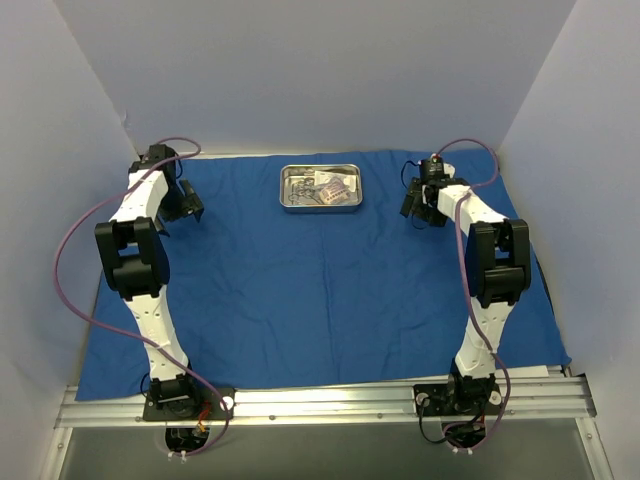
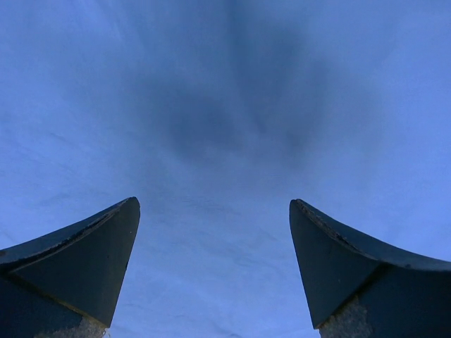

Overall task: Open and lay out the surgical kit
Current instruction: Smooth out the surgical kit at the center of the board.

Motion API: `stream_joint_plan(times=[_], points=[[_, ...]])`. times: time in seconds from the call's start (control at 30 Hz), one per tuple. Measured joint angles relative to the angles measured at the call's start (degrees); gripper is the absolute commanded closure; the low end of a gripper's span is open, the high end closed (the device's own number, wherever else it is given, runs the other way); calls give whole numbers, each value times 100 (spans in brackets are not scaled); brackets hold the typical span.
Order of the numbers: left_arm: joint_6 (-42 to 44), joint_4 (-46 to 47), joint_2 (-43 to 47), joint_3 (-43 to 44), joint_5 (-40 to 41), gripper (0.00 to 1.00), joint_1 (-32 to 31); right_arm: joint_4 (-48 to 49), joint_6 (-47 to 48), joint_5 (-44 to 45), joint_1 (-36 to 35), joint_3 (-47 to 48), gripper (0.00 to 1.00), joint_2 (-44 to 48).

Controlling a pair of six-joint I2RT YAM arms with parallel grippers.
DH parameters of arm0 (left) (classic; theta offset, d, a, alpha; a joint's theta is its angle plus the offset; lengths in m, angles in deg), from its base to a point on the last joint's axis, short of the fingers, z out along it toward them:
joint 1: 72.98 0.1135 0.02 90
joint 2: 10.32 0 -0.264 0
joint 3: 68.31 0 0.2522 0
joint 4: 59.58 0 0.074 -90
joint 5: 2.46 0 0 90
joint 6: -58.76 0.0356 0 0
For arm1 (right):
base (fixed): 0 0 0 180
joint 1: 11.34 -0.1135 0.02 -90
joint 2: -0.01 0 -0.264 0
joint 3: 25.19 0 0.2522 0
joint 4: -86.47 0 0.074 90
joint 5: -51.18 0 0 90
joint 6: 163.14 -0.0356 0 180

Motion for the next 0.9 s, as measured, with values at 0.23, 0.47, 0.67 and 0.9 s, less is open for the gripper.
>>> stream_joint_plan(times=[0.23,0.47,0.67,0.9], points=[[4,111,-354,-407,-90,8,13,-55,26,66,-190,-483,35,17],[-20,208,-564,-306,-107,11,2,-28,24,205,-334,-592,35,11],[17,-227,-994,422,-109,14,4,87,-17,229,-372,-664,35,-50],[140,-866,-1735,1744,-90,19,4,125,-107,249,-420,-540,36,-164]])
